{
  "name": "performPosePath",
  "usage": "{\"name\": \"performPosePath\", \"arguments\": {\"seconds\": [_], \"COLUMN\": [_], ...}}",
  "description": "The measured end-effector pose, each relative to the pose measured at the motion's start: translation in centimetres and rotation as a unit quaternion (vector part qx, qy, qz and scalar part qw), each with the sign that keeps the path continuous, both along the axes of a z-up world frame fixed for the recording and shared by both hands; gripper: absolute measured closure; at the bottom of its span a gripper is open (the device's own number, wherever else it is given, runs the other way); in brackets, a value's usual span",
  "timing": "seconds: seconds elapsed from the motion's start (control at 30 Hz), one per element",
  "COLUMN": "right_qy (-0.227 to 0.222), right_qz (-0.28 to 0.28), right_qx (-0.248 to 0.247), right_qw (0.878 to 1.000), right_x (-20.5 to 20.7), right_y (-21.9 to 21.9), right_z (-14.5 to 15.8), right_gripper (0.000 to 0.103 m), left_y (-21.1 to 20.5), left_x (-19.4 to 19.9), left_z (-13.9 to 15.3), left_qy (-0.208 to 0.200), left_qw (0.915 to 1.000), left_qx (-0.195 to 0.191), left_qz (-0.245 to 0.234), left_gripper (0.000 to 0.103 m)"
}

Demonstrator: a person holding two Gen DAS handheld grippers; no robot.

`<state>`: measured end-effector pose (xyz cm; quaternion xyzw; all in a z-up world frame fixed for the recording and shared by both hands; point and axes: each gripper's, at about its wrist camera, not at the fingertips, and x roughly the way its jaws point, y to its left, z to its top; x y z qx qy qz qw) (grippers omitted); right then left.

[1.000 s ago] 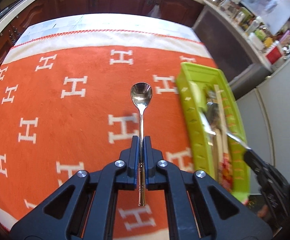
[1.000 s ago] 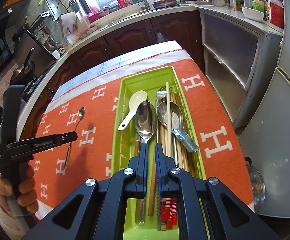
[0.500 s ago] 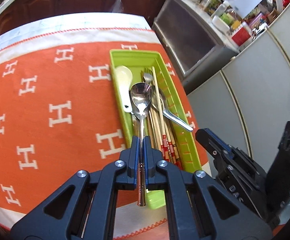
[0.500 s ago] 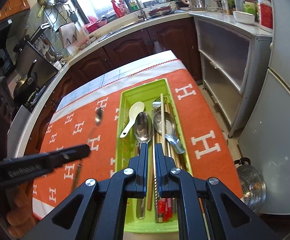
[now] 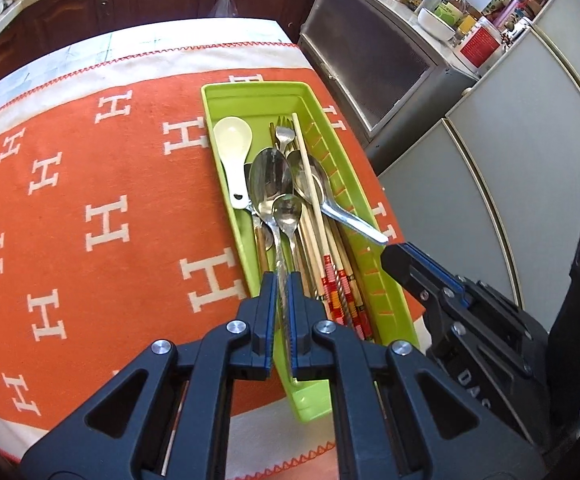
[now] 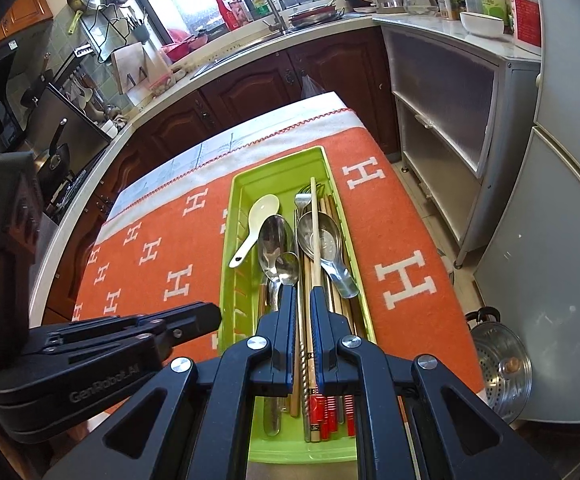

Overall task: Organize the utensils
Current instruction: 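Carry the spoon and chopstick into the green tray and open both tools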

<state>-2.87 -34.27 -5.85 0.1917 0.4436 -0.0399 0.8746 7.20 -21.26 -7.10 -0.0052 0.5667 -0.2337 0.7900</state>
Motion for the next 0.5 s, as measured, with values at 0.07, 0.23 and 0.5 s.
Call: {"name": "performPosePath", "arguments": {"seconds": [0.07, 0.23, 0.5], "right_qy": [0.002, 0.002, 0.002], "right_qz": [0.003, 0.011, 0.025], "right_qx": [0.001, -0.003, -0.005], "right_qw": [1.000, 1.000, 1.000], "right_x": [0.3, 0.4, 0.3], "right_y": [0.2, 0.8, 2.2], "right_z": [-0.1, -0.1, 0.1], "right_gripper": [0.096, 0.096, 0.096], "left_y": [0.5, 2.0, 3.9], "left_x": [-0.5, -1.6, -3.3], "left_z": [0.3, 1.1, 2.8], "left_qy": [-0.006, -0.029, -0.069], "left_qw": [1.0000, 0.9995, 0.9975], "left_qx": [0.005, 0.014, 0.017], "left_qz": [-0.003, -0.001, 0.004], "left_gripper": [0.098, 0.064, 0.053]}}
